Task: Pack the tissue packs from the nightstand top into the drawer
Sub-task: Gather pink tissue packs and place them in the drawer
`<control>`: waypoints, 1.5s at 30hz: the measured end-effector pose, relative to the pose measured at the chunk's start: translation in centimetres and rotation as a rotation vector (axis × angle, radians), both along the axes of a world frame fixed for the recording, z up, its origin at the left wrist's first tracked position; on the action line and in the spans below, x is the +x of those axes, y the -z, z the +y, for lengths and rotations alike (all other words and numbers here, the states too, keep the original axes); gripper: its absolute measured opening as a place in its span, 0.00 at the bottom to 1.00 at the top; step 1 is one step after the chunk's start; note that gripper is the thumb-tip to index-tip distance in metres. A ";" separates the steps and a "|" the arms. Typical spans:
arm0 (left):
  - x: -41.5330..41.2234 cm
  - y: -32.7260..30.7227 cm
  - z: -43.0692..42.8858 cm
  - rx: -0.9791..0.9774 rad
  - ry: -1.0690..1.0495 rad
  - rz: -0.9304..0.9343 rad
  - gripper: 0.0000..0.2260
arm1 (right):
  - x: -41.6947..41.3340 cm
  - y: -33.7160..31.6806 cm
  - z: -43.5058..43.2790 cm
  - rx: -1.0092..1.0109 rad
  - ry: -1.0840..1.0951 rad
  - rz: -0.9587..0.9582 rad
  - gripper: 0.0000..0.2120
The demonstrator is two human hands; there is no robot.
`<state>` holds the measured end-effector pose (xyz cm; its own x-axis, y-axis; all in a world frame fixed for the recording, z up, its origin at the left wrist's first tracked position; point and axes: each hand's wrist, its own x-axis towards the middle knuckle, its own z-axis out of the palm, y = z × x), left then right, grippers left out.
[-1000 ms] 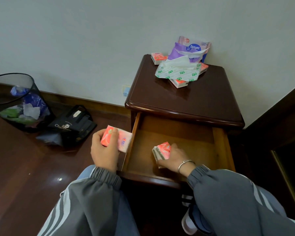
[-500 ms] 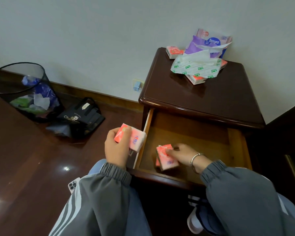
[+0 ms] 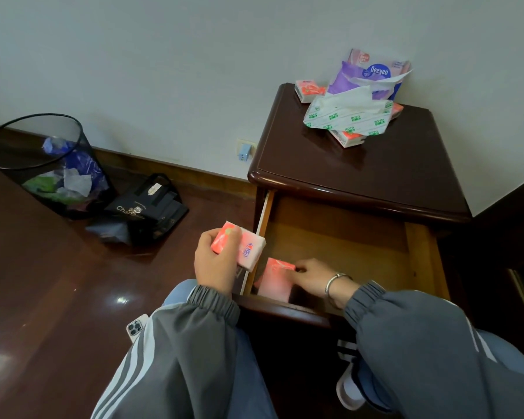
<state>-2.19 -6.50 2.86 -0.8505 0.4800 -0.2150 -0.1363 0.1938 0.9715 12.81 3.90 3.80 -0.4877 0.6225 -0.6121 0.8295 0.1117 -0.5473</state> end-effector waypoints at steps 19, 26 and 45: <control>4.2 -4.6 1.5 -0.021 0.601 0.003 0.24 | 4.2 -6.1 -1.0 -0.365 0.399 0.651 0.11; 6.4 -4.0 0.6 -0.047 0.840 -0.071 0.22 | 7.6 -4.6 -0.1 -0.561 0.647 0.763 0.09; 4.3 -0.7 0.2 -0.685 0.597 0.940 0.29 | 9.2 -1.6 4.0 -0.159 0.443 0.433 0.13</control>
